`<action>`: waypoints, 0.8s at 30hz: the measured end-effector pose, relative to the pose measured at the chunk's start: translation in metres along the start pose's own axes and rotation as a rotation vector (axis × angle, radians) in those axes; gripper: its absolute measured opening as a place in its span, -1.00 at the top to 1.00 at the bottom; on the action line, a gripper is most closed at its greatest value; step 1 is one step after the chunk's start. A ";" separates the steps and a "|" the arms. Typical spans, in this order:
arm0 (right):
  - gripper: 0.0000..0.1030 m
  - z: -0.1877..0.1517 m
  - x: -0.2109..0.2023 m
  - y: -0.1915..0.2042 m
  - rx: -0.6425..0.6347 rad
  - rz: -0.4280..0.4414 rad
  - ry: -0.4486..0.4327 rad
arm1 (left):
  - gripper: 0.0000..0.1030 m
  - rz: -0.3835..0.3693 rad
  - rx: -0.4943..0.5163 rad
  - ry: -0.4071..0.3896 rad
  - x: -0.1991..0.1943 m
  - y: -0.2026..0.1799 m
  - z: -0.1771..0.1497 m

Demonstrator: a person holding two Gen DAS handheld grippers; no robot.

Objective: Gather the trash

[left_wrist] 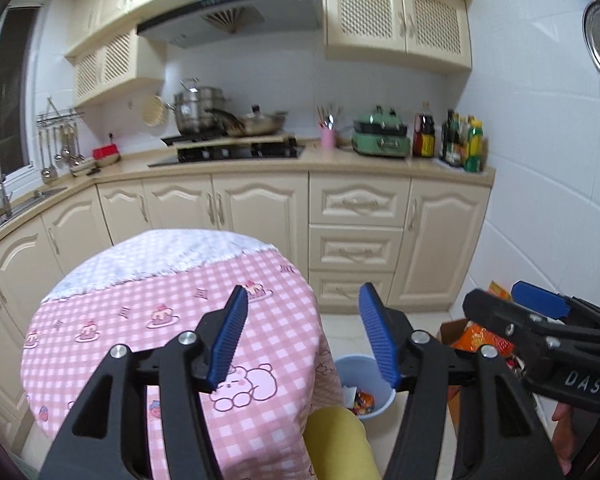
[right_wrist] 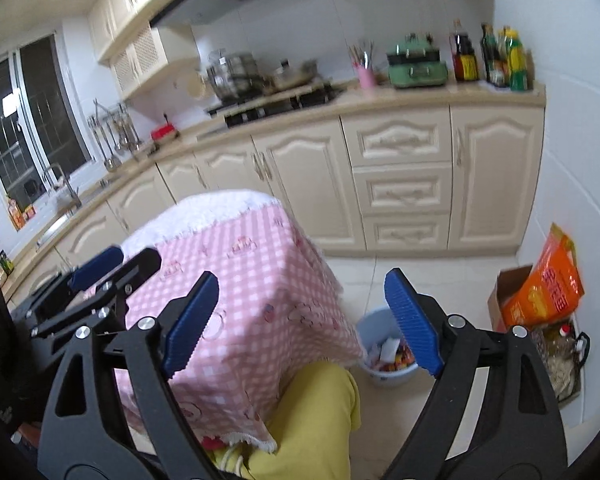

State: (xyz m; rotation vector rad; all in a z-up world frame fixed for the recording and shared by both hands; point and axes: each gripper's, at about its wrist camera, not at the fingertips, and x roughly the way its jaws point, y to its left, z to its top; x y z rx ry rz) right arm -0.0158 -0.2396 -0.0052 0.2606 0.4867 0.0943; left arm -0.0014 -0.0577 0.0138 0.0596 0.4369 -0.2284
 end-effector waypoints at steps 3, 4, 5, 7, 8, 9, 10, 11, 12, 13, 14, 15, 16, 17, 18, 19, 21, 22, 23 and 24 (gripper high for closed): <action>-0.63 0.000 -0.012 0.011 -0.031 -0.011 -0.044 | -0.20 0.017 -0.008 -0.049 -0.017 0.001 0.004; -0.63 0.000 -0.014 0.014 -0.039 -0.012 -0.056 | -0.22 0.020 -0.008 -0.067 -0.023 0.002 0.005; -0.63 -0.001 -0.016 0.015 -0.047 -0.010 -0.063 | -0.26 0.021 -0.009 -0.079 -0.027 0.002 0.006; -0.64 -0.002 -0.022 0.020 -0.059 -0.014 -0.081 | -0.28 0.032 -0.019 -0.105 -0.036 0.003 0.008; -0.64 -0.002 -0.023 0.022 -0.062 -0.016 -0.086 | -0.29 0.032 -0.023 -0.111 -0.040 0.004 0.008; -0.64 -0.002 -0.024 0.023 -0.066 -0.017 -0.090 | -0.30 0.030 -0.027 -0.116 -0.042 0.005 0.009; -0.64 -0.003 -0.025 0.025 -0.070 -0.019 -0.093 | -0.31 0.032 -0.030 -0.122 -0.044 0.006 0.009; -0.64 -0.003 -0.025 0.026 -0.072 -0.024 -0.097 | -0.32 0.036 -0.030 -0.126 -0.046 0.006 0.010; -0.64 -0.004 -0.028 0.026 -0.074 -0.029 -0.102 | -0.34 0.040 -0.029 -0.128 -0.046 0.006 0.010; -0.64 -0.004 -0.029 0.027 -0.077 -0.033 -0.106 | -0.34 0.042 -0.032 -0.131 -0.047 0.007 0.010; -0.64 -0.005 -0.029 0.028 -0.079 -0.036 -0.110 | -0.35 0.043 -0.034 -0.131 -0.048 0.007 0.010; -0.64 -0.005 -0.030 0.029 -0.079 -0.040 -0.115 | -0.38 0.044 -0.036 -0.132 -0.049 0.008 0.010; -0.65 -0.006 -0.033 0.028 -0.080 -0.044 -0.120 | -0.40 0.048 -0.038 -0.135 -0.049 0.008 0.010; -0.65 -0.006 -0.034 0.028 -0.083 -0.049 -0.123 | -0.42 0.051 -0.040 -0.139 -0.050 0.008 0.010; -0.66 -0.006 -0.034 0.029 -0.085 -0.052 -0.126 | -0.44 0.053 -0.039 -0.141 -0.050 0.008 0.010; -0.66 -0.006 -0.035 0.029 -0.086 -0.054 -0.129 | -0.45 0.057 -0.039 -0.144 -0.051 0.008 0.010; -0.66 -0.006 -0.035 0.030 -0.087 -0.055 -0.132 | -0.47 0.063 -0.039 -0.148 -0.051 0.009 0.009; -0.66 -0.006 -0.035 0.028 -0.087 -0.053 -0.130 | -0.47 0.065 -0.041 -0.148 -0.052 0.010 0.009; -0.66 -0.006 -0.035 0.028 -0.087 -0.053 -0.130 | -0.49 0.067 -0.042 -0.147 -0.052 0.010 0.009; -0.66 -0.007 -0.036 0.028 -0.087 -0.054 -0.130 | -0.52 0.068 -0.044 -0.146 -0.052 0.011 0.009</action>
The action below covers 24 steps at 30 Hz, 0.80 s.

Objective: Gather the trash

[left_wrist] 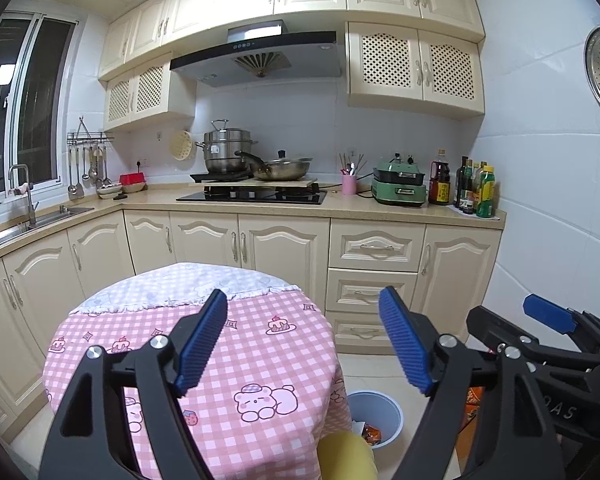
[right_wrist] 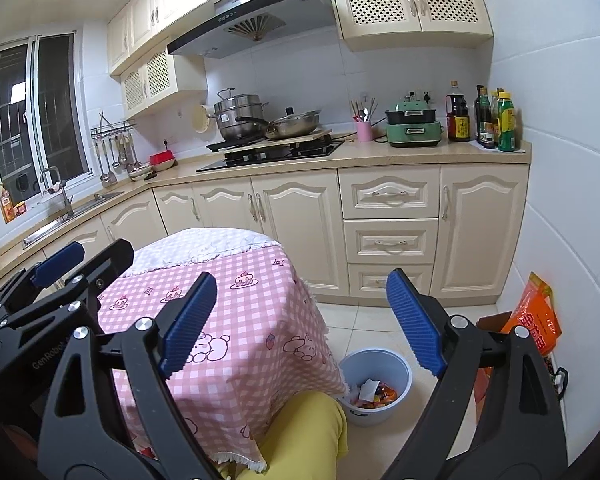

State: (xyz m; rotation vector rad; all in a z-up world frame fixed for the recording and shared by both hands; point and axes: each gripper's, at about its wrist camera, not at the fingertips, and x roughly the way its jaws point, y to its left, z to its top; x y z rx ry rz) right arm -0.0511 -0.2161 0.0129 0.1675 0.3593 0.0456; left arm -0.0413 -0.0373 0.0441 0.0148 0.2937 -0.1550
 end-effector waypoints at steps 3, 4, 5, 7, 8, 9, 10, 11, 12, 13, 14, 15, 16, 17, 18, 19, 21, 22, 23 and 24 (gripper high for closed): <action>-0.67 0.000 0.000 0.000 0.000 0.000 0.000 | -0.55 0.003 -0.002 0.002 0.001 0.001 0.000; -0.67 0.000 0.000 0.000 0.001 -0.001 0.000 | -0.55 0.004 -0.002 0.002 0.001 0.002 0.000; -0.67 0.000 0.000 0.001 0.001 -0.002 0.000 | -0.56 0.005 0.000 0.003 0.001 0.002 -0.001; -0.67 0.000 0.000 -0.001 0.000 -0.001 0.001 | -0.57 0.004 0.000 0.007 0.001 0.003 -0.001; -0.67 0.000 0.000 -0.001 0.000 -0.002 0.002 | -0.58 0.004 -0.001 0.010 0.001 0.002 -0.001; -0.67 0.000 -0.001 -0.001 0.000 -0.003 0.001 | -0.59 0.004 0.000 0.013 0.001 0.002 -0.002; -0.67 -0.001 -0.002 -0.001 0.000 -0.005 0.000 | -0.60 0.005 0.000 0.015 0.002 0.003 -0.002; -0.67 -0.001 -0.003 -0.001 0.000 -0.006 0.000 | -0.62 0.006 -0.001 0.015 0.002 0.004 -0.002; -0.67 -0.002 -0.003 -0.002 0.000 -0.006 0.000 | -0.63 0.007 -0.001 0.015 0.002 0.004 -0.002; -0.67 -0.002 -0.003 -0.002 0.000 -0.006 0.000 | -0.63 0.007 0.001 0.016 0.002 0.004 -0.002; -0.67 -0.002 -0.003 -0.002 0.001 -0.006 0.000 | -0.63 0.007 0.004 0.017 0.001 0.004 -0.002; -0.67 -0.002 -0.003 -0.002 0.001 -0.006 0.000 | -0.63 0.008 0.004 0.018 0.001 0.004 -0.003; -0.68 -0.002 -0.004 -0.003 0.001 -0.006 0.001 | -0.63 0.009 0.004 0.018 0.001 0.004 -0.002; -0.68 -0.002 -0.004 -0.003 0.000 -0.005 0.001 | -0.63 0.010 0.005 0.018 0.001 0.004 -0.002; -0.68 -0.002 -0.003 -0.003 0.001 -0.006 0.000 | -0.64 0.012 0.006 0.018 0.001 0.004 -0.002; -0.68 -0.002 -0.004 -0.004 0.002 -0.005 0.001 | -0.64 0.015 0.006 0.019 0.001 0.004 -0.002; -0.68 -0.002 -0.004 -0.004 0.001 -0.003 0.004 | -0.65 0.017 0.005 0.021 0.001 0.005 -0.002; -0.68 -0.002 -0.003 -0.005 0.001 -0.003 0.005 | -0.65 0.017 0.005 0.023 0.001 0.005 -0.002; -0.68 -0.002 -0.004 -0.005 0.000 -0.003 0.005 | -0.65 0.018 0.005 0.025 0.001 0.005 -0.002; -0.68 -0.002 -0.004 -0.005 0.001 -0.004 0.005 | -0.65 0.019 0.005 0.025 0.001 0.005 -0.002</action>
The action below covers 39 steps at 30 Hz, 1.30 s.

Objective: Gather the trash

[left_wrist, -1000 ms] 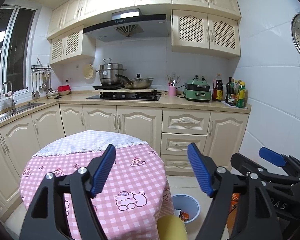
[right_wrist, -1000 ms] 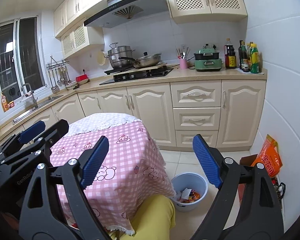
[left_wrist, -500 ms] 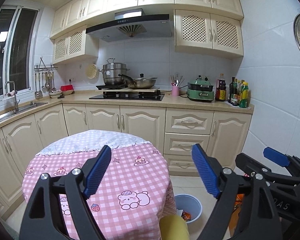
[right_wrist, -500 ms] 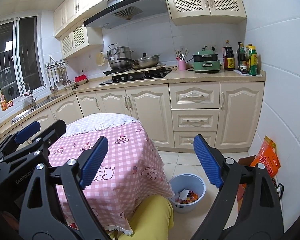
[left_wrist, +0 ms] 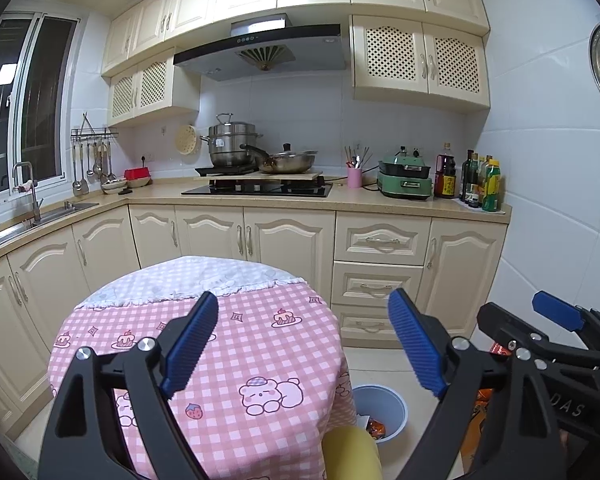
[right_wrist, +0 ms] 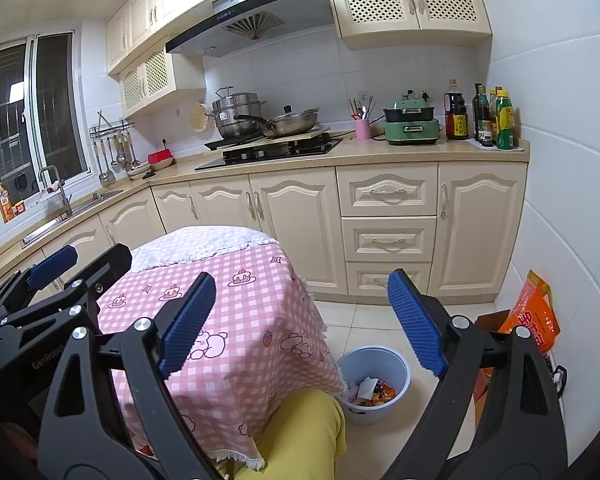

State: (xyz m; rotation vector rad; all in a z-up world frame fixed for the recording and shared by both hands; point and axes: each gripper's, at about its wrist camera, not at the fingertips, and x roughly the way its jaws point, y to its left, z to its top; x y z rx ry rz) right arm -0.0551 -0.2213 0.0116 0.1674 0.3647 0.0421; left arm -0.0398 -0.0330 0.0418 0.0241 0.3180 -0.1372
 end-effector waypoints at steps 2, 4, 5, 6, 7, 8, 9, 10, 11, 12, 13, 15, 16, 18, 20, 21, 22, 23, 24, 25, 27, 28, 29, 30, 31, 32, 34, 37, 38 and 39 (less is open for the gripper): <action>-0.68 0.000 0.000 0.000 0.000 0.001 0.000 | -0.65 0.001 0.002 0.000 0.000 0.000 0.000; -0.68 0.000 0.000 0.000 0.002 0.002 0.002 | -0.65 0.001 0.002 0.000 0.000 0.000 0.000; -0.68 0.000 0.000 -0.002 0.003 0.002 0.003 | -0.65 0.001 0.002 -0.001 0.000 0.000 0.000; -0.68 0.000 0.001 -0.002 0.003 0.002 0.003 | -0.65 0.001 0.003 -0.001 0.000 0.000 0.000; -0.68 0.000 0.000 -0.003 0.004 0.001 0.004 | -0.65 0.001 0.003 0.000 0.001 0.000 0.000; -0.68 0.000 0.000 -0.003 0.003 0.002 0.004 | -0.65 0.001 0.002 0.000 0.000 0.000 0.000; -0.68 0.001 0.001 -0.003 0.003 0.002 0.005 | -0.65 0.001 0.003 0.000 0.001 0.000 0.000; -0.68 0.000 0.002 -0.003 0.002 0.001 0.006 | -0.65 0.001 0.003 0.002 0.001 0.000 0.000; -0.68 0.001 0.001 -0.004 0.002 0.001 0.006 | -0.65 0.001 0.003 0.002 0.001 0.000 -0.001; -0.68 0.001 0.002 -0.003 0.002 0.001 0.006 | -0.65 0.000 0.003 0.003 0.001 0.000 -0.001; -0.68 0.001 0.002 -0.004 0.000 -0.001 0.006 | -0.65 0.000 0.004 0.004 0.001 0.001 -0.002; -0.68 0.001 0.002 -0.004 0.002 0.001 0.008 | -0.65 -0.001 0.004 0.007 0.002 0.000 -0.002; -0.68 0.001 0.003 -0.005 0.002 0.001 0.009 | -0.65 -0.002 0.004 0.008 0.002 0.001 -0.002; -0.68 0.001 0.004 -0.005 0.003 0.000 0.010 | -0.65 -0.001 0.004 0.009 0.002 0.001 -0.003; -0.68 0.001 0.004 -0.006 0.003 0.001 0.010 | -0.65 -0.002 0.004 0.010 0.002 0.002 -0.003; -0.68 0.001 0.004 -0.006 0.004 0.000 0.010 | -0.65 -0.003 0.003 0.011 0.002 0.002 -0.003; -0.68 0.001 0.005 -0.006 0.004 0.000 0.011 | -0.65 -0.003 0.004 0.012 0.002 0.002 -0.003; -0.68 0.001 0.005 -0.006 0.004 0.000 0.011 | -0.65 -0.002 0.005 0.012 0.002 0.002 -0.003; -0.68 0.001 0.005 -0.006 0.005 0.001 0.011 | -0.65 -0.002 0.004 0.012 0.002 0.002 -0.003; -0.68 0.000 0.005 -0.006 0.005 0.001 0.011 | -0.65 -0.002 0.003 0.011 0.003 0.002 -0.003; -0.68 0.000 0.005 -0.006 0.002 0.001 0.011 | -0.65 -0.002 0.003 0.011 0.003 0.003 -0.003; -0.68 0.000 0.005 -0.007 0.004 0.001 0.012 | -0.65 -0.003 0.002 0.012 0.003 0.003 -0.003; -0.68 0.000 0.005 -0.006 0.004 -0.001 0.012 | -0.65 -0.005 0.002 0.013 0.004 0.003 -0.002; -0.68 0.001 0.005 -0.006 0.003 -0.001 0.011 | -0.65 -0.006 0.001 0.014 0.004 0.003 -0.002; -0.68 0.000 0.005 -0.006 0.001 -0.001 0.011 | -0.65 -0.006 0.001 0.014 0.004 0.003 -0.003; -0.68 0.000 0.006 -0.006 0.002 0.000 0.011 | -0.65 -0.005 0.001 0.014 0.004 0.003 -0.002; -0.68 0.000 0.006 -0.007 0.005 -0.002 0.013 | -0.65 -0.005 -0.001 0.016 0.005 0.003 -0.002; -0.68 -0.001 0.007 -0.007 0.002 -0.003 0.016 | -0.65 -0.008 -0.003 0.019 0.006 0.003 -0.002; -0.68 -0.002 0.007 -0.006 0.002 -0.003 0.016 | -0.65 -0.007 -0.003 0.019 0.005 0.003 -0.001; -0.68 -0.002 0.007 -0.005 0.002 -0.002 0.016 | -0.65 -0.008 -0.004 0.017 0.005 0.003 -0.001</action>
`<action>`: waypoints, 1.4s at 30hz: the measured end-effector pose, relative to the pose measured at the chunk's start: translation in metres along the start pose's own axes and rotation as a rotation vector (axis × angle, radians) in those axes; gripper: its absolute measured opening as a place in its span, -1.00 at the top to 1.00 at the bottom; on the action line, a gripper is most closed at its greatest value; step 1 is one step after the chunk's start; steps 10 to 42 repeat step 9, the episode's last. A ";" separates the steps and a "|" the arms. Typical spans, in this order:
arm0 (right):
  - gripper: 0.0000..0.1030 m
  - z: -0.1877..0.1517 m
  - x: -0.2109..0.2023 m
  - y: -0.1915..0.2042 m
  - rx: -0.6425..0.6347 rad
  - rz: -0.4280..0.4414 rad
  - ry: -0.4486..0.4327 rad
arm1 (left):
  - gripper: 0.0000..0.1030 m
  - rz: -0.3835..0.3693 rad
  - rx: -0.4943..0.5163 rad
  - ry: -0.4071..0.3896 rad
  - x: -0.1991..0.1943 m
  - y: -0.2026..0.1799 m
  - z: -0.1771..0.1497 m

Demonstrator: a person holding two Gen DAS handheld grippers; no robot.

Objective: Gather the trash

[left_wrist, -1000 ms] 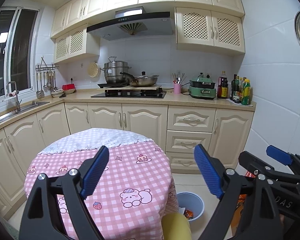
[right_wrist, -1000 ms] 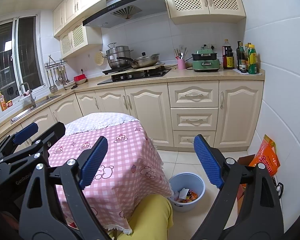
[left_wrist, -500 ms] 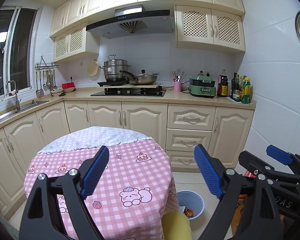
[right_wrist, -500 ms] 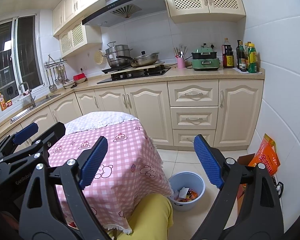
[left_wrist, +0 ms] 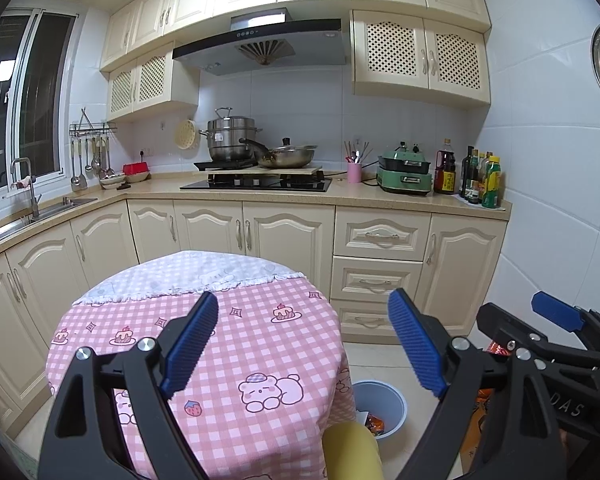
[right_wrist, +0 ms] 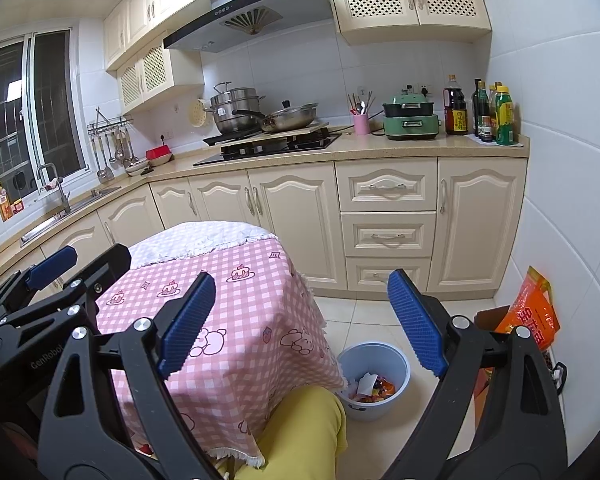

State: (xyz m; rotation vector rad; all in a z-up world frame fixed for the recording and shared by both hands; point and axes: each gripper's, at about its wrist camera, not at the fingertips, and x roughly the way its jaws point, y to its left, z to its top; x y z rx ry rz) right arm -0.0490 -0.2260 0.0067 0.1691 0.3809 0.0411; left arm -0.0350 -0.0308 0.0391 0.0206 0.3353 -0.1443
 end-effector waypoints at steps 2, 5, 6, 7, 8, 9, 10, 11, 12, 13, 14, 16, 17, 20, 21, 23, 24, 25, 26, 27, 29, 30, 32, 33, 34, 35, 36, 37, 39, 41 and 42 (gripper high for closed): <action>-0.68 0.000 0.000 0.000 0.001 -0.001 0.000 | -0.65 -0.001 0.001 -0.001 0.000 0.000 0.000; -0.68 -0.001 0.001 0.000 0.002 -0.001 0.003 | -0.65 -0.003 0.000 0.002 0.001 -0.001 0.000; -0.68 -0.001 0.002 0.000 0.003 -0.002 0.006 | -0.65 -0.002 -0.001 0.006 0.002 -0.001 -0.001; -0.68 -0.001 0.002 0.000 0.004 -0.004 0.007 | -0.65 -0.001 -0.001 0.008 0.002 0.000 -0.001; -0.68 -0.002 0.003 0.000 0.006 -0.003 0.009 | -0.65 -0.001 -0.001 0.010 0.002 0.000 -0.001; -0.68 -0.002 0.004 0.000 0.008 -0.003 0.011 | -0.65 -0.001 -0.002 0.013 0.003 0.000 -0.001; -0.68 -0.002 0.004 0.000 0.008 -0.003 0.011 | -0.65 -0.001 -0.002 0.013 0.003 0.000 -0.001; -0.68 -0.002 0.004 0.000 0.008 -0.003 0.011 | -0.65 -0.001 -0.002 0.013 0.003 0.000 -0.001; -0.68 -0.002 0.004 0.000 0.008 -0.003 0.011 | -0.65 -0.001 -0.002 0.013 0.003 0.000 -0.001; -0.68 -0.002 0.004 0.000 0.008 -0.003 0.011 | -0.65 -0.001 -0.002 0.013 0.003 0.000 -0.001; -0.68 -0.002 0.004 0.000 0.008 -0.003 0.011 | -0.65 -0.001 -0.002 0.013 0.003 0.000 -0.001; -0.68 -0.002 0.004 0.000 0.008 -0.003 0.011 | -0.65 -0.001 -0.002 0.013 0.003 0.000 -0.001; -0.68 -0.002 0.004 0.000 0.008 -0.003 0.011 | -0.65 -0.001 -0.002 0.013 0.003 0.000 -0.001; -0.68 -0.002 0.004 0.000 0.008 -0.003 0.011 | -0.65 -0.001 -0.002 0.013 0.003 0.000 -0.001; -0.68 -0.002 0.004 0.000 0.008 -0.003 0.011 | -0.65 -0.001 -0.002 0.013 0.003 0.000 -0.001; -0.68 -0.002 0.004 0.000 0.008 -0.003 0.011 | -0.65 -0.001 -0.002 0.013 0.003 0.000 -0.001; -0.68 -0.002 0.004 0.000 0.008 -0.003 0.011 | -0.65 -0.001 -0.002 0.013 0.003 0.000 -0.001; -0.68 -0.002 0.004 0.000 0.008 -0.003 0.011 | -0.65 -0.001 -0.002 0.013 0.003 0.000 -0.001; -0.68 -0.002 0.004 0.000 0.008 -0.003 0.011 | -0.65 -0.001 -0.002 0.013 0.003 0.000 -0.001; -0.68 -0.002 0.004 0.000 0.008 -0.003 0.011 | -0.65 -0.001 -0.002 0.013 0.003 0.000 -0.001; -0.68 -0.002 0.004 0.000 0.008 -0.003 0.011 | -0.65 -0.001 -0.002 0.013 0.003 0.000 -0.001; -0.68 -0.002 0.004 0.000 0.008 -0.003 0.011 | -0.65 -0.001 -0.002 0.013 0.003 0.000 -0.001; -0.68 -0.002 0.004 0.000 0.008 -0.003 0.011 | -0.65 -0.001 -0.002 0.013 0.003 0.000 -0.001; -0.68 -0.002 0.004 0.000 0.008 -0.003 0.011 | -0.65 -0.001 -0.002 0.013 0.003 0.000 -0.001; -0.68 -0.002 0.004 0.000 0.008 -0.003 0.011 | -0.65 -0.001 -0.002 0.013 0.003 0.000 -0.001; -0.68 -0.002 0.004 0.000 0.008 -0.003 0.011 | -0.65 -0.001 -0.002 0.013 0.003 0.000 -0.001; -0.68 -0.002 0.004 0.000 0.008 -0.003 0.011 | -0.65 -0.001 -0.002 0.013 0.003 0.000 -0.001; -0.68 -0.002 0.004 0.000 0.008 -0.003 0.011 | -0.65 -0.001 -0.002 0.013 0.003 0.000 -0.001; -0.68 -0.002 0.004 0.000 0.008 -0.003 0.011 | -0.65 -0.001 -0.002 0.013 0.003 0.000 -0.001; -0.68 -0.002 0.004 0.000 0.008 -0.003 0.011 | -0.65 -0.001 -0.002 0.013 0.003 0.000 -0.001; -0.68 -0.002 0.004 0.000 0.008 -0.003 0.011 | -0.65 -0.001 -0.002 0.013 0.003 0.000 -0.001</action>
